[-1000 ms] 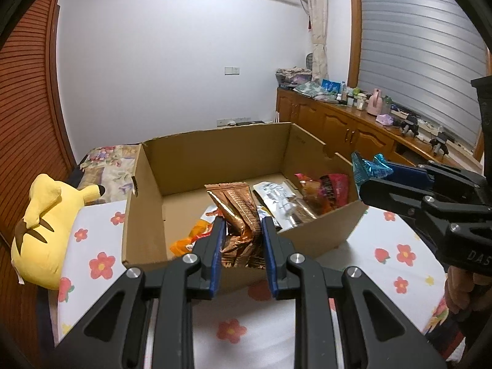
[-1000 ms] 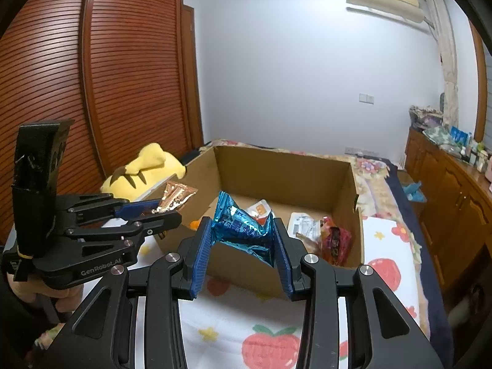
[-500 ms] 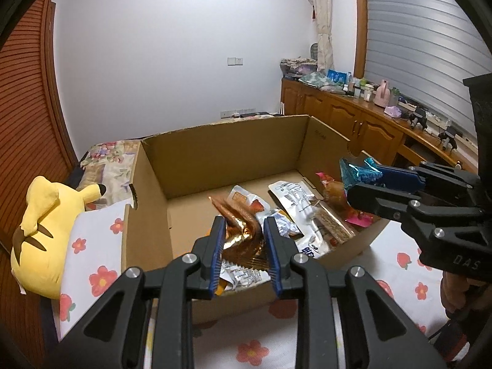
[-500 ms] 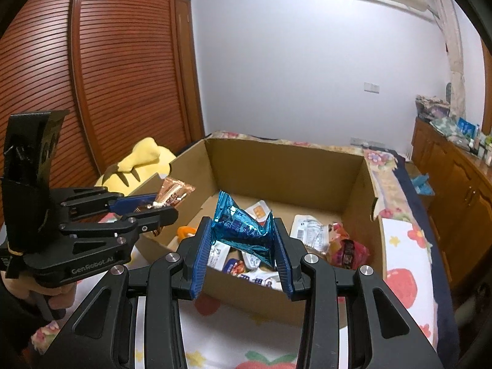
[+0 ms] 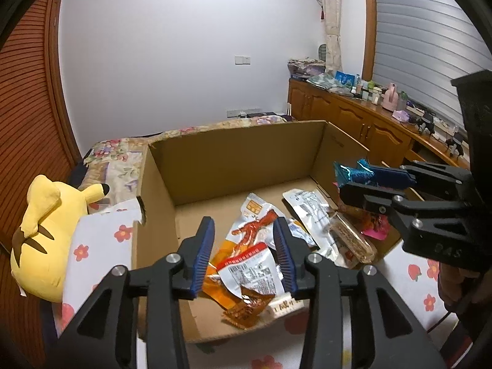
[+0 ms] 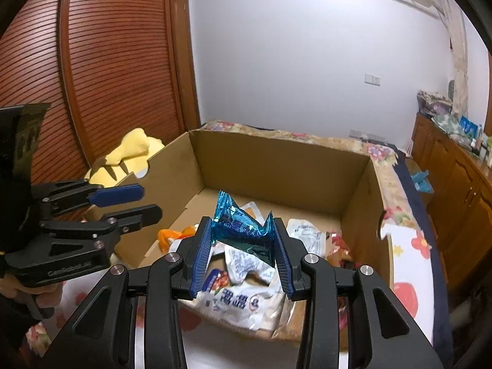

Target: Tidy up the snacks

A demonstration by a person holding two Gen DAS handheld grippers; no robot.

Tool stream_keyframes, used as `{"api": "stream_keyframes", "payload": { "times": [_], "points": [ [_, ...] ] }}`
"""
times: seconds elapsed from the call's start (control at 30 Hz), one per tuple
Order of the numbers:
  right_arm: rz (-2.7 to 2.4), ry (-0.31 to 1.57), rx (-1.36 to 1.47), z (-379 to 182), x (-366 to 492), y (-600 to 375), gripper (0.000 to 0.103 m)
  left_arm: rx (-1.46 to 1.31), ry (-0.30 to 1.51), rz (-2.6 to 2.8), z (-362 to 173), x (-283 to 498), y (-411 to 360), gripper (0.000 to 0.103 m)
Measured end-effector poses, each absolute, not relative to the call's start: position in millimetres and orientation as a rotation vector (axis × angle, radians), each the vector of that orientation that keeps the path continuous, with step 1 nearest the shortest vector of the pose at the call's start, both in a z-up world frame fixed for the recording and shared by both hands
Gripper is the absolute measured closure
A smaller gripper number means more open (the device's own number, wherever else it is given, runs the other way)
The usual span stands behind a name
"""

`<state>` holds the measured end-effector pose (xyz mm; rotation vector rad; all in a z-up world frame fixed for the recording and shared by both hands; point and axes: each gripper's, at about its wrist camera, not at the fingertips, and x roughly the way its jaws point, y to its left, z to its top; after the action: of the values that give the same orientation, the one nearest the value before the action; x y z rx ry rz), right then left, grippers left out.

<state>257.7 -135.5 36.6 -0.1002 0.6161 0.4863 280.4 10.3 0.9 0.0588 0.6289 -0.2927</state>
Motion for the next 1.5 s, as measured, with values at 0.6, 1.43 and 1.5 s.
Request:
{"api": "stream_keyframes", "payload": {
  "times": [0.6,1.43,1.5],
  "points": [
    [0.448,0.719,-0.142,36.3,314.2,-131.2,0.062,0.049,0.606,-0.241,10.7,312.5,20.4,0.037],
    [0.397,0.654,-0.082,38.5,293.5,-152.1,0.022,0.074,0.575,-0.214,9.6,300.9,12.7,0.034],
    [0.390,0.633,-0.092,39.9,286.0,-154.6,0.020,0.074,0.551,-0.207,13.7,292.6,12.4,0.033]
  ]
}}
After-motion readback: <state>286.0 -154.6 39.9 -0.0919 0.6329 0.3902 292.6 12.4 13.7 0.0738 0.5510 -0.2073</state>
